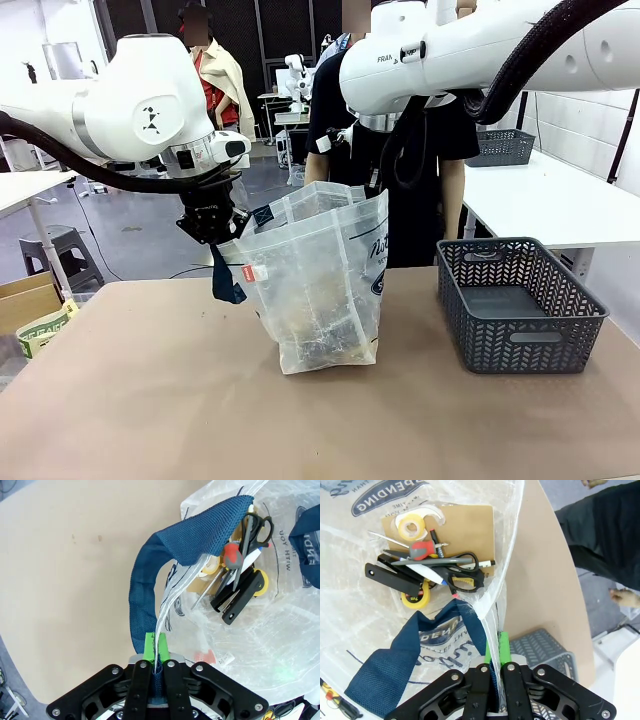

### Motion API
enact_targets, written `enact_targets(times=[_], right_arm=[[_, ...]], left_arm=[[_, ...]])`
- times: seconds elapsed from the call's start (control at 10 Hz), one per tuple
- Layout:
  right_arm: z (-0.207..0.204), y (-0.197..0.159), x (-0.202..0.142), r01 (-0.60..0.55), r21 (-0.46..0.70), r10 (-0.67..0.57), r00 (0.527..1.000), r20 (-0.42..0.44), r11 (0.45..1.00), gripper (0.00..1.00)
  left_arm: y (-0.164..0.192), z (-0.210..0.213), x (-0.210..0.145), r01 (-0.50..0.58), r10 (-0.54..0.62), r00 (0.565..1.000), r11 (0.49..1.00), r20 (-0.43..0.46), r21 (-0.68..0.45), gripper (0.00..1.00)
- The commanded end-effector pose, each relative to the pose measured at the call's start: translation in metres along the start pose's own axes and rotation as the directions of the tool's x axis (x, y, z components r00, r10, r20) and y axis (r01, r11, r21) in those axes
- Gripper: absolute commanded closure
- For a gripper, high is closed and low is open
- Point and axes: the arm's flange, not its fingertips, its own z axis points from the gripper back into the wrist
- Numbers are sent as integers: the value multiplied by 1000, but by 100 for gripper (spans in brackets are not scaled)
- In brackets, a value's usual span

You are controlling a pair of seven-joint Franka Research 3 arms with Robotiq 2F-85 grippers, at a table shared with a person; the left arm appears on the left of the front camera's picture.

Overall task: Transfer purchased items from the store into the shopping bag.
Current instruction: Move the Reusable shopping bag to the right side of the table.

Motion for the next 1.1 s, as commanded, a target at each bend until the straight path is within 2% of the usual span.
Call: enact_targets(times=[0.0,1.0], right_arm=[[1,0,-1,6,-3,-6,1000,1,1000,100],[1,0,-1,6,-3,-6,1000,1,1000,100]], left_arm=[[1,2,0,-9,9,1000,1000,1,-5,100],[1,2,0,-9,9,1000,1000,1,-5,100]])
